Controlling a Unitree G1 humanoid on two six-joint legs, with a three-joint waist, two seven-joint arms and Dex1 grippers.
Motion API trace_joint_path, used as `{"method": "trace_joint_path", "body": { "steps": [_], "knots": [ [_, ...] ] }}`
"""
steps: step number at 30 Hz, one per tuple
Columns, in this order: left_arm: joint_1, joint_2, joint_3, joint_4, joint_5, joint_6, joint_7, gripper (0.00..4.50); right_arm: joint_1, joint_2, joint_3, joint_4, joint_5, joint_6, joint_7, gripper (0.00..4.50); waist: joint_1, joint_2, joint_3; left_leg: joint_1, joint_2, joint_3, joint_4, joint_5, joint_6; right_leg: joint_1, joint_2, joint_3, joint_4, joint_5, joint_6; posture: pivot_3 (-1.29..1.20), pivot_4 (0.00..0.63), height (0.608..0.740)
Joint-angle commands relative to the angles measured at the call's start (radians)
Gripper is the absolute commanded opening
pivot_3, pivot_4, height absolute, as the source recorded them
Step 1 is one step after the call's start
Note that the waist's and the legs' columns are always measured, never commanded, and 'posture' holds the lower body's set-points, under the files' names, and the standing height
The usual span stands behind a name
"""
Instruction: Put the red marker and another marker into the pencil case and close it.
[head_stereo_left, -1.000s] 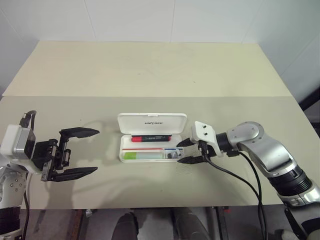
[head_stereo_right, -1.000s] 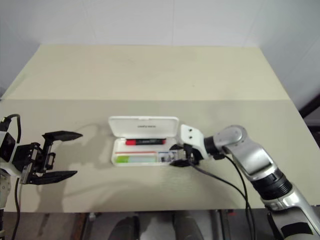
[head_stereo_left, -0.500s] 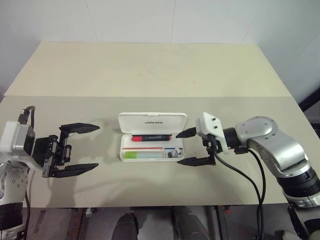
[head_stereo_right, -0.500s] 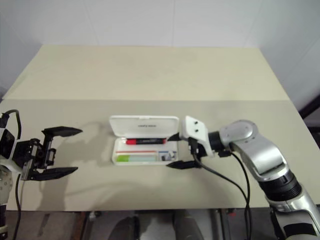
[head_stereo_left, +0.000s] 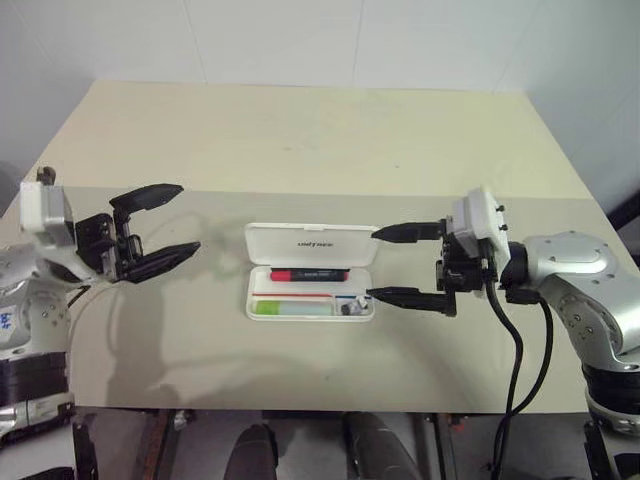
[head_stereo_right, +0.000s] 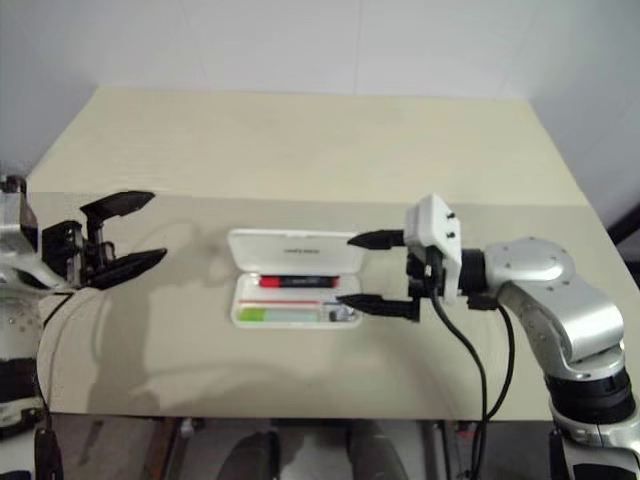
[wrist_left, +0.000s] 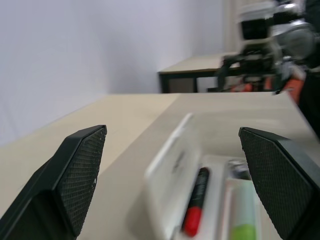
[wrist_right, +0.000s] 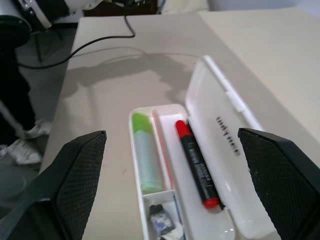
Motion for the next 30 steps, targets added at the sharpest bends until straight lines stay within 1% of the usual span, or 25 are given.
{"method": "trace_joint_path", "body": {
  "steps": [1, 3, 4, 5, 7, 9, 16, 17, 22, 26, 30],
  "knots": [
    [-0.070, 0.001, -0.014, 0.085, 0.032, -0.026, -0.018, 4.50, 0.032, 0.012, -0.074, -0.045, 0.045, -0.038, -0.037, 4.45, 0.001, 0.000, 0.000, 0.000, 0.000, 0.000, 0.000, 0.000, 0.000, 0.000, 0.000, 0.000, 0.000, 0.000, 0.000, 0.00, 0.150, 0.740],
    [-0.129, -0.011, -0.022, 0.172, 0.058, -0.057, -0.017, 4.50, 0.056, 0.013, -0.096, -0.051, 0.053, -0.052, -0.052, 4.45, 0.002, 0.000, 0.000, 0.000, 0.000, 0.000, 0.000, 0.000, 0.000, 0.000, 0.000, -0.001, 0.000, 0.000, 0.000, 0.00, 0.150, 0.740],
    [-0.155, -0.015, -0.026, 0.213, 0.069, -0.065, -0.021, 4.10, 0.063, 0.009, -0.101, -0.053, 0.054, -0.057, -0.056, 4.50, 0.004, 0.000, 0.000, 0.000, 0.000, 0.000, 0.000, 0.000, 0.000, 0.000, 0.000, -0.001, 0.000, 0.000, 0.000, 0.00, 0.150, 0.740],
    [-0.173, -0.018, -0.029, 0.242, 0.077, -0.071, -0.026, 3.85, 0.068, 0.005, -0.102, -0.054, 0.055, -0.060, -0.057, 4.50, 0.005, 0.000, 0.000, 0.000, 0.000, 0.000, 0.000, 0.000, 0.000, 0.000, 0.000, -0.001, 0.000, 0.000, 0.000, 0.00, 0.150, 0.740],
    [-0.224, -0.012, -0.061, 0.341, 0.109, -0.083, -0.089, 3.26, 0.079, 0.002, -0.113, -0.060, 0.064, -0.067, -0.066, 4.50, 0.004, 0.000, 0.000, 0.000, 0.000, 0.000, 0.001, 0.000, 0.000, 0.000, 0.000, -0.001, 0.000, 0.000, 0.000, 0.00, 0.150, 0.740],
    [-0.280, -0.016, -0.079, 0.432, 0.133, -0.090, -0.122, 2.54, 0.091, -0.001, -0.122, -0.068, 0.072, -0.073, -0.071, 4.50, 0.004, 0.000, 0.000, 0.000, 0.000, 0.000, 0.001, 0.000, 0.000, 0.000, 0.000, -0.001, 0.001, 0.000, 0.000, 0.00, 0.150, 0.740],
    [-0.453, -0.041, -0.124, 0.747, 0.248, -0.211, -0.183, 0.10, 0.168, 0.027, -0.191, -0.103, 0.120, -0.126, -0.107, 4.50, 0.006, 0.000, 0.000, -0.001, 0.000, -0.001, 0.001, 0.000, 0.000, 0.000, 0.001, -0.001, 0.000, 0.000, 0.000, 0.00, 0.150, 0.740],
    [-0.473, -0.047, -0.128, 0.783, 0.265, -0.230, -0.183, 0.04, 0.186, 0.023, -0.199, -0.109, 0.125, -0.130, -0.103, 4.50, 0.006, 0.000, 0.000, -0.001, 0.000, -0.001, 0.001, 0.000, 0.000, 0.000, 0.001, -0.001, 0.000, 0.000, 0.000, 0.00, 0.150, 0.740],
    [-0.567, -0.084, -0.159, 0.932, 0.364, -0.327, -0.130, 0.04, 0.298, 0.029, -0.272, -0.135, 0.201, -0.150, -0.086, 4.50, 0.019, 0.000, 0.000, -0.002, 0.000, -0.001, 0.001, 0.000, 0.000, 0.000, 0.001, -0.002, 0.000, 0.000, 0.000, 0.00, 0.150, 0.740],
    [-0.616, -0.123, -0.161, 0.996, 0.407, -0.362, -0.117, 0.04, 0.371, 0.023, -0.302, -0.163, 0.243, -0.152, -0.094, 4.50, 0.028, -0.001, 0.000, -0.002, 0.000, -0.002, 0.001, 0.000, 0.000, 0.000, 0.001, -0.002, 0.001, 0.000, 0.000, 0.00, 0.150, 0.740],
    [-0.644, -0.159, -0.164, 1.033, 0.453, -0.386, -0.084, 0.04, 0.391, 0.027, -0.305, -0.186, 0.248, -0.156, -0.134, 4.50, 0.030, -0.001, 0.000, -0.003, -0.001, -0.002, 0.003, 0.000, 0.000, 0.000, 0.001, -0.002, 0.002, 0.000, 0.001, 0.00, 0.150, 0.740]
  ]
}}
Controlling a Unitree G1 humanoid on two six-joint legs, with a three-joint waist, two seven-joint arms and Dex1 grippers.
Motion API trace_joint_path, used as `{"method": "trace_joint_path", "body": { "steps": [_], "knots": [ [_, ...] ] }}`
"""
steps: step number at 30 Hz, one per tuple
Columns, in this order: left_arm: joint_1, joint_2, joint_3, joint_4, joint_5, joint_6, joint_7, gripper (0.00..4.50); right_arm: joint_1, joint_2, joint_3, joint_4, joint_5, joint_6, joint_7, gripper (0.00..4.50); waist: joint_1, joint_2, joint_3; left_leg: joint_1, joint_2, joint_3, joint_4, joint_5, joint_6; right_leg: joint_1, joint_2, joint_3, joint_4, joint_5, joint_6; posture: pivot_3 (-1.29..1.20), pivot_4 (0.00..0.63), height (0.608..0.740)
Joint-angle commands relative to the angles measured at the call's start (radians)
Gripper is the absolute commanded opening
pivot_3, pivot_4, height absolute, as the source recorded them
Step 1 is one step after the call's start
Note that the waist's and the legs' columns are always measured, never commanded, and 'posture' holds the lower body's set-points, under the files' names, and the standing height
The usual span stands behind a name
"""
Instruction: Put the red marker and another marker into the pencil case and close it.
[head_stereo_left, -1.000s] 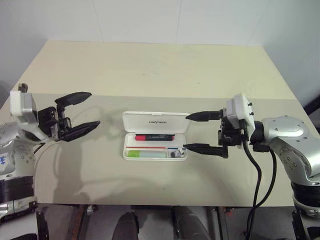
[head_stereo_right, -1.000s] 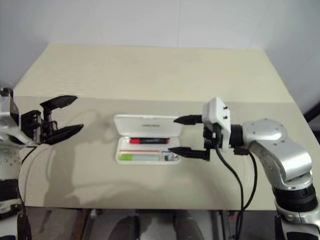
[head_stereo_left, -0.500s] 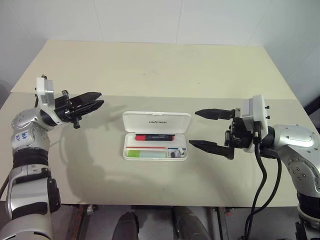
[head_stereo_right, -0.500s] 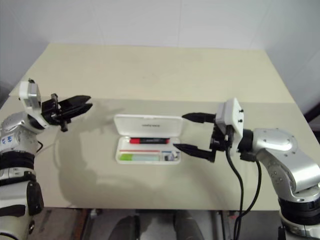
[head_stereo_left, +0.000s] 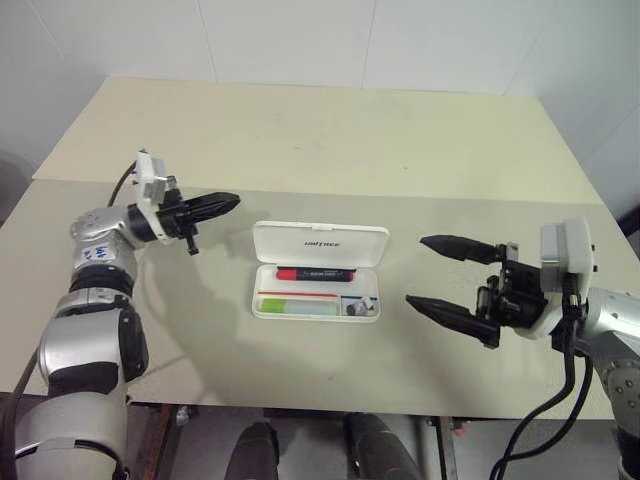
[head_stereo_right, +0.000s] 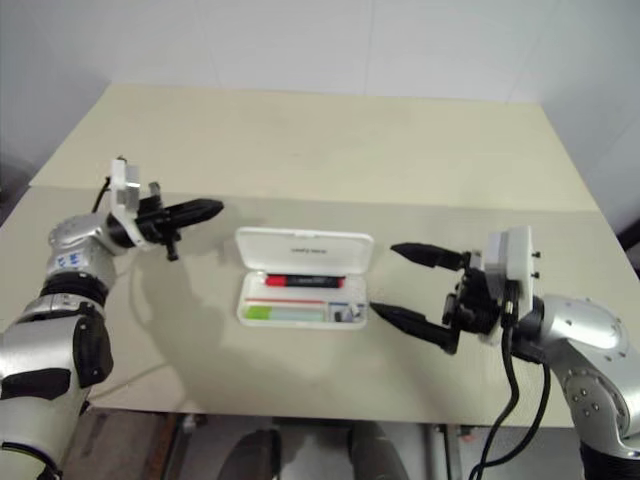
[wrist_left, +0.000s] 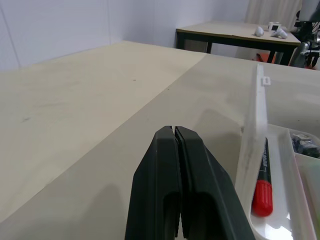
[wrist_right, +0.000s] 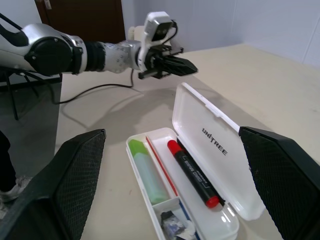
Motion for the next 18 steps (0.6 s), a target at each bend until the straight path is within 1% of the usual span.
{"method": "trace_joint_path", "body": {
  "steps": [1, 4, 8, 11, 14, 18],
  "knots": [
    [-0.043, -0.019, 0.000, 0.019, 0.035, -0.026, 0.019, 0.04, 0.005, -0.001, -0.034, -0.053, 0.029, -0.025, -0.039, 4.50, -0.001, 0.000, 0.000, 0.000, 0.000, 0.000, 0.000, 0.000, 0.000, 0.000, 0.000, 0.000, 0.000, 0.000, 0.000, 0.00, 0.150, 0.740],
    [-0.059, -0.048, -0.002, 0.029, 0.056, -0.026, -0.006, 0.04, 0.017, -0.003, -0.036, -0.067, 0.026, -0.028, -0.061, 4.50, 0.000, 0.000, 0.000, 0.000, 0.000, 0.000, 0.000, 0.000, 0.000, 0.000, 0.000, 0.000, 0.000, 0.000, 0.001, 0.00, 0.150, 0.740],
    [-0.073, -0.070, 0.005, 0.030, 0.056, -0.002, -0.090, 0.04, 0.044, -0.013, -0.051, -0.082, 0.029, -0.037, -0.078, 4.50, -0.001, 0.000, 0.000, 0.000, 0.000, 0.000, -0.001, 0.000, 0.000, 0.000, 0.000, 0.000, 0.000, 0.000, 0.001, 0.00, 0.150, 0.740],
    [-0.073, -0.077, -0.017, 0.033, 0.077, 0.031, -0.150, 0.04, 0.060, -0.019, -0.060, -0.091, 0.030, -0.042, -0.088, 4.50, -0.001, 0.000, 0.000, -0.001, 0.000, 0.000, -0.001, 0.000, 0.000, 0.000, 0.000, 0.000, 0.000, 0.000, 0.001, 0.00, 0.150, 0.740],
    [-0.066, -0.079, -0.052, 0.029, 0.097, 0.048, -0.178, 0.04, 0.062, -0.021, -0.062, -0.097, 0.030, -0.043, -0.096, 4.50, -0.001, 0.000, 0.000, 0.000, 0.000, -0.001, 0.000, 0.000, 0.000, 0.000, 0.000, 0.000, 0.000, 0.000, 0.001, 0.00, 0.150, 0.740],
    [-0.051, -0.084, -0.141, -0.012, 0.059, 0.061, -0.181, 0.04, 0.068, -0.029, -0.069, -0.102, 0.033, -0.043, -0.104, 4.50, 0.000, 0.000, 0.000, -0.001, 0.000, -0.001, 0.000, 0.000, 0.000, 0.000, 0.000, 0.000, 0.001, 0.000, 0.001, 0.00, 0.150, 0.740]
  ]
}}
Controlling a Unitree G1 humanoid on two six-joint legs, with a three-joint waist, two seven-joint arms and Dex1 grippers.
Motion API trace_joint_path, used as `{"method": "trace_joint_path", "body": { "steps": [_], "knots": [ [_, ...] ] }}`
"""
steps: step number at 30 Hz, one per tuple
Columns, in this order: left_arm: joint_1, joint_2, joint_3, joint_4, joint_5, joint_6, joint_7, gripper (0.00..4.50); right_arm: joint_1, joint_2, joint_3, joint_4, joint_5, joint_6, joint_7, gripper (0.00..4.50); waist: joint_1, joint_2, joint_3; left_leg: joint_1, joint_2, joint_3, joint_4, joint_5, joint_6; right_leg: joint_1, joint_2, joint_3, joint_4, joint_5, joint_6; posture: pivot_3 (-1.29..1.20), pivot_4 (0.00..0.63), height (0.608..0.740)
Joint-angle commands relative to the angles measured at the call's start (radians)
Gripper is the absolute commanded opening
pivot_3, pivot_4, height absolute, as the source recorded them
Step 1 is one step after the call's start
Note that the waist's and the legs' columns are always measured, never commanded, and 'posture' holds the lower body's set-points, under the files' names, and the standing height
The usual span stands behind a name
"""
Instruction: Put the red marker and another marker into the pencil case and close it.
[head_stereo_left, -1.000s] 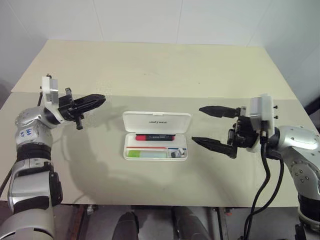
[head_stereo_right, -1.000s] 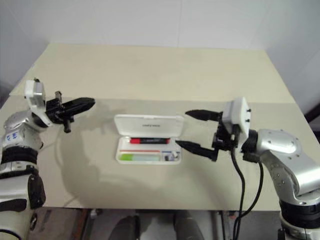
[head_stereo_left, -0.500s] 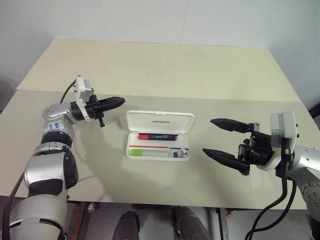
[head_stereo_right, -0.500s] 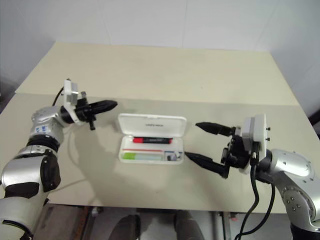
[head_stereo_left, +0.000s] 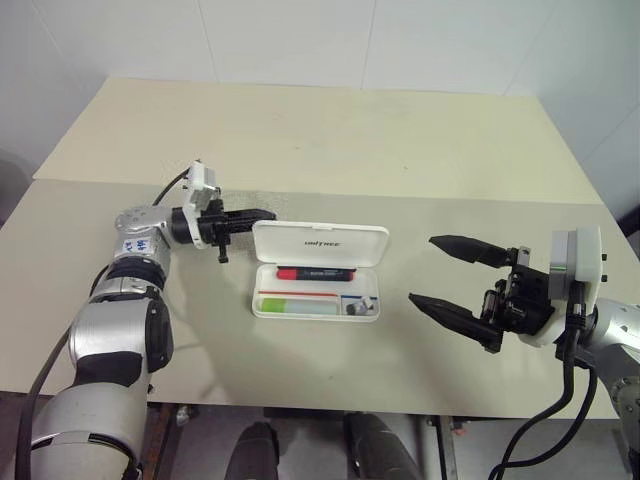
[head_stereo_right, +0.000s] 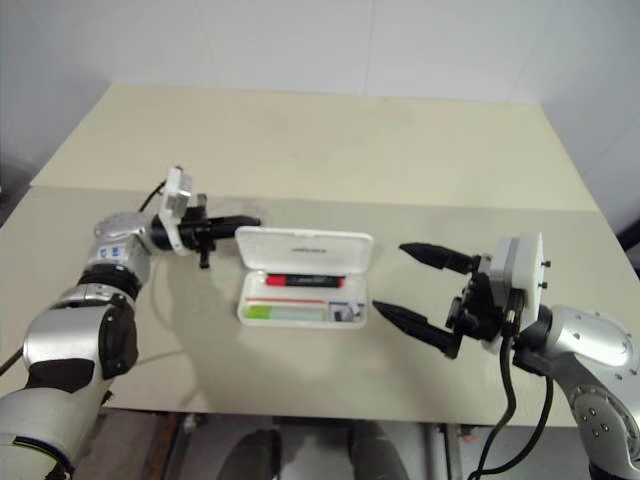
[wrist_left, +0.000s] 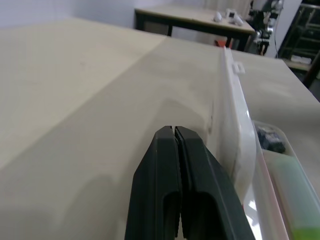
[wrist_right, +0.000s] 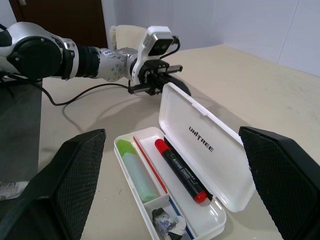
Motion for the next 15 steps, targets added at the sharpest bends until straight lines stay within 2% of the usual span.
{"method": "trace_joint_path", "body": {
  "steps": [1, 8, 15],
  "knots": [
    [-0.001, -0.002, -0.071, -0.057, -0.034, 0.004, -0.112, 0.04, 0.007, -0.018, -0.037, -0.039, 0.021, -0.022, -0.008, 4.50, 0.000, 0.000, 0.000, 0.000, 0.000, 0.000, 0.000, 0.000, 0.000, 0.000, 0.000, 0.000, 0.000, 0.000, 0.000, 0.00, 0.150, 0.740],
    [0.045, 0.010, -0.228, -0.155, -0.148, -0.010, -0.112, 0.04, 0.003, -0.021, -0.022, -0.029, 0.012, -0.033, -0.010, 4.50, -0.001, 0.000, 0.000, 0.000, 0.000, 0.000, 0.000, 0.000, 0.000, 0.000, 0.000, 0.000, 0.000, 0.000, 0.000, 0.00, 0.150, 0.740],
    [0.159, 0.077, -0.432, -0.395, -0.354, 0.011, -0.112, 0.04, -0.010, -0.019, -0.001, -0.010, -0.004, -0.047, -0.005, 4.50, -0.001, 0.000, 0.000, 0.000, 0.000, -0.001, 0.000, 0.000, 0.000, 0.000, 0.000, 0.000, 0.001, 0.000, 0.000, 0.00, 0.150, 0.740]
  ]
}}
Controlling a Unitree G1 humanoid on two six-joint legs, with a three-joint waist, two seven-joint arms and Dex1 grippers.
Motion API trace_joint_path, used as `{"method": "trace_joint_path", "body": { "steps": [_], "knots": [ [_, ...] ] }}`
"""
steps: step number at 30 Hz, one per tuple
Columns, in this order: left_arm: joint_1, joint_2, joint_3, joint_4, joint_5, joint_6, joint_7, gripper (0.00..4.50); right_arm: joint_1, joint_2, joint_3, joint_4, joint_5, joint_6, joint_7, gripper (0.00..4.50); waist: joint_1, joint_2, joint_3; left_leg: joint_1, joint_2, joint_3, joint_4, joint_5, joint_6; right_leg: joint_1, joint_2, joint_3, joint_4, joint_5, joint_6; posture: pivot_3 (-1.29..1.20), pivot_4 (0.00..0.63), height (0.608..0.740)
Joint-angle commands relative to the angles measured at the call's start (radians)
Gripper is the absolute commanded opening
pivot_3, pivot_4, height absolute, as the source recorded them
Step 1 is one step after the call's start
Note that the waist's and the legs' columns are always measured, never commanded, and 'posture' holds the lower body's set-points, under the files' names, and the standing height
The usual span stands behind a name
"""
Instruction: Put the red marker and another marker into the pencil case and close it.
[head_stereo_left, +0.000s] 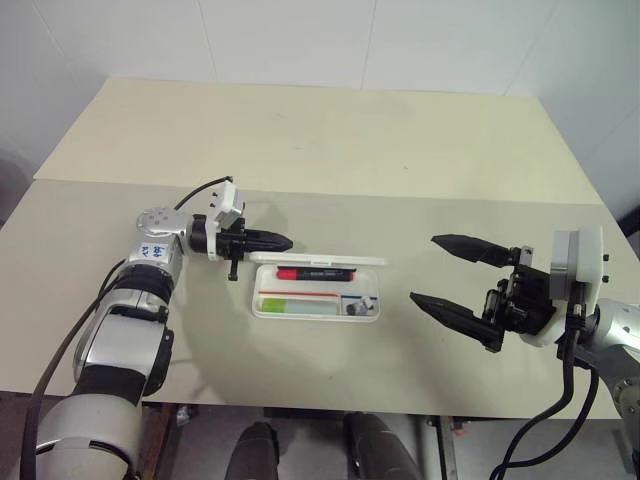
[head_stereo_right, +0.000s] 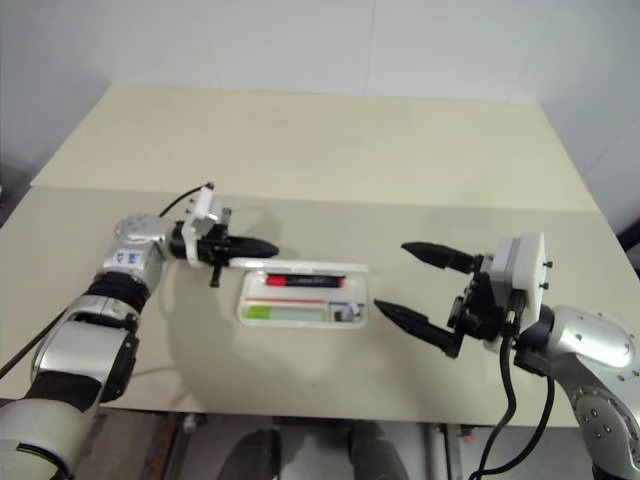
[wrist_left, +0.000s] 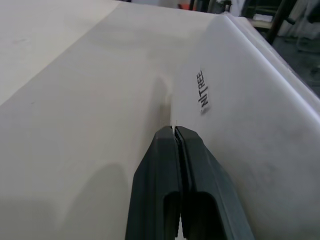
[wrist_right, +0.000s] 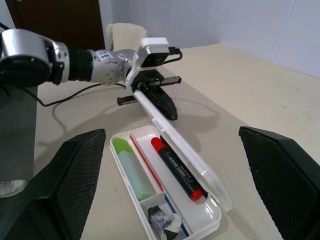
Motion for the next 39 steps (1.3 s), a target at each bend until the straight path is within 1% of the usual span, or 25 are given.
{"method": "trace_joint_path", "body": {
  "steps": [1, 3, 5, 7, 16, 20, 24, 27, 30, 32, 34, 35, 36, 38, 39],
  "knots": [
    [0.046, 0.047, -0.085, -0.129, -0.100, 0.000, -0.112, 0.04, -0.015, -0.006, 0.000, -0.011, -0.001, -0.028, -0.001, 4.50, -0.001, 0.000, 0.000, 0.000, 0.000, 0.000, 0.000, 0.000, 0.000, 0.000, 0.000, 0.000, 0.000, 0.000, 0.000, 0.00, 0.150, 0.740],
    [0.068, 0.058, -0.121, -0.150, -0.091, -0.028, -0.112, 0.04, -0.019, -0.003, 0.007, -0.007, -0.006, -0.030, 0.000, 4.50, 0.000, 0.000, 0.000, 0.000, 0.000, 0.000, 0.000, 0.000, 0.000, 0.000, 0.000, 0.000, 0.000, 0.000, 0.000, 0.00, 0.150, 0.740],
    [0.077, 0.053, -0.138, -0.122, -0.010, -0.076, -0.112, 0.04, -0.023, -0.002, 0.011, -0.003, -0.009, -0.032, 0.004, 4.50, 0.000, 0.000, 0.000, 0.001, 0.000, 0.000, 0.001, 0.000, 0.000, 0.000, 0.000, 0.000, 0.000, 0.000, 0.000, 0.00, 0.150, 0.740],
    [0.081, 0.041, -0.131, -0.085, 0.053, -0.106, -0.112, 0.04, -0.027, -0.001, 0.015, 0.002, -0.012, -0.035, 0.007, 4.50, 0.000, 0.000, 0.000, 0.001, 0.000, 0.000, 0.002, 0.000, 0.000, 0.001, 0.000, 0.000, 0.000, 0.000, 0.000, 0.00, 0.150, 0.740],
    [0.089, 0.016, -0.110, -0.023, 0.234, -0.196, -0.073, 0.04, -0.035, 0.002, 0.031, 0.010, -0.021, -0.047, 0.001, 4.50, 0.000, -0.001, -0.001, 0.005, -0.001, 0.000, 0.002, 0.001, 0.002, 0.005, 0.001, 0.001, 0.000, 0.001, 0.001, 0.00, 0.150, 0.740],
    [0.091, 0.015, -0.137, -0.011, 0.334, -0.221, -0.023, 0.04, -0.041, 0.004, 0.037, 0.016, -0.029, -0.052, 0.001, 4.50, -0.003, -0.001, -0.003, 0.010, -0.001, 0.000, 0.002, 0.002, 0.003, 0.011, 0.001, 0.003, 0.000, 0.001, 0.002, 0.00, 0.150, 0.740],
    [0.086, 0.006, -0.153, -0.004, 0.420, -0.260, 0.027, 0.04, -0.051, 0.005, 0.046, 0.025, -0.036, -0.058, 0.002, 4.50, -0.006, -0.003, -0.007, 0.023, -0.001, 0.004, -0.002, 0.002, 0.004, 0.022, 0.002, 0.007, -0.004, 0.000, 0.000, 0.00, 0.150, 0.740],
    [0.084, -0.007, -0.139, 0.001, 0.437, -0.287, 0.036, 0.04, -0.064, 0.005, 0.053, 0.034, -0.043, -0.066, 0.004, 4.50, -0.006, -0.003, -0.011, 0.024, -0.001, 0.005, -0.002, 0.002, 0.004, 0.024, 0.001, 0.009, -0.006, -0.002, -0.003, 0.00, 0.150, 0.740],
    [0.085, -0.026, -0.083, -0.021, 0.376, -0.264, 0.002, 0.04, -0.071, 0.003, 0.055, 0.043, -0.048, -0.071, 0.009, 4.50, -0.004, -0.003, -0.012, 0.025, -0.001, 0.006, -0.002, 0.003, 0.005, 0.025, 0.001, 0.011, -0.008, -0.003, -0.008, 0.00, 0.150, 0.740],
    [0.094, -0.056, 0.008, -0.058, 0.265, -0.207, -0.044, 0.04, -0.076, -0.002, 0.053, 0.051, -0.050, -0.073, 0.014, 4.50, -0.005, -0.003, -0.012, 0.023, -0.001, 0.006, -0.002, 0.003, 0.006, 0.026, 0.001, 0.011, -0.011, -0.003, -0.009, 0.00, 0.150, 0.740],
    [0.130, -0.082, 0.104, -0.154, 0.107, -0.121, -0.097, 0.04, -0.080, -0.010, 0.051, 0.060, -0.055, -0.074, 0.019, 4.50, -0.005, -0.004, -0.011, 0.021, -0.001, 0.008, -0.002, 0.003, 0.006, 0.024, 0.000, 0.011, -0.013, -0.001, -0.007, 0.00, 0.150, 0.740],
    [0.154, -0.089, 0.143, -0.203, 0.065, -0.107, -0.095, 0.04, -0.084, -0.012, 0.050, 0.068, -0.056, -0.075, 0.023, 4.50, -0.004, -0.005, -0.011, 0.018, -0.001, 0.008, -0.002, 0.003, 0.006, 0.021, -0.001, 0.011, -0.012, 0.001, -0.002, 0.00, 0.150, 0.740],
    [0.179, -0.093, 0.172, -0.250, 0.036, -0.096, -0.081, 0.04, -0.089, -0.015, 0.052, 0.075, -0.058, -0.077, 0.028, 4.50, -0.004, -0.005, -0.010, 0.014, -0.001, 0.007, -0.002, 0.003, 0.006, 0.017, -0.001, 0.010, -0.011, 0.008, 0.008, 0.00, 0.150, 0.740],
    [0.218, -0.103, 0.221, -0.328, -0.011, -0.076, -0.049, 0.04, -0.097, -0.019, 0.053, 0.090, -0.062, -0.081, 0.040, 4.50, -0.001, -0.005, -0.010, 0.005, -0.001, 0.005, -0.002, 0.003, 0.006, 0.007, 0.000, 0.008, -0.010, 0.009, 0.008, 0.00, 0.150, 0.740],
    [0.242, -0.108, 0.254, -0.379, -0.056, -0.056, -0.047, 0.04, -0.107, -0.025, 0.057, 0.106, -0.070, -0.085, 0.052, 4.50, 0.000, -0.005, -0.010, 0.000, -0.001, 0.005, -0.002, 0.003, 0.006, 0.001, 0.000, 0.008, -0.007, 0.008, 0.007, 0.00, 0.150, 0.740]
  ]
}}
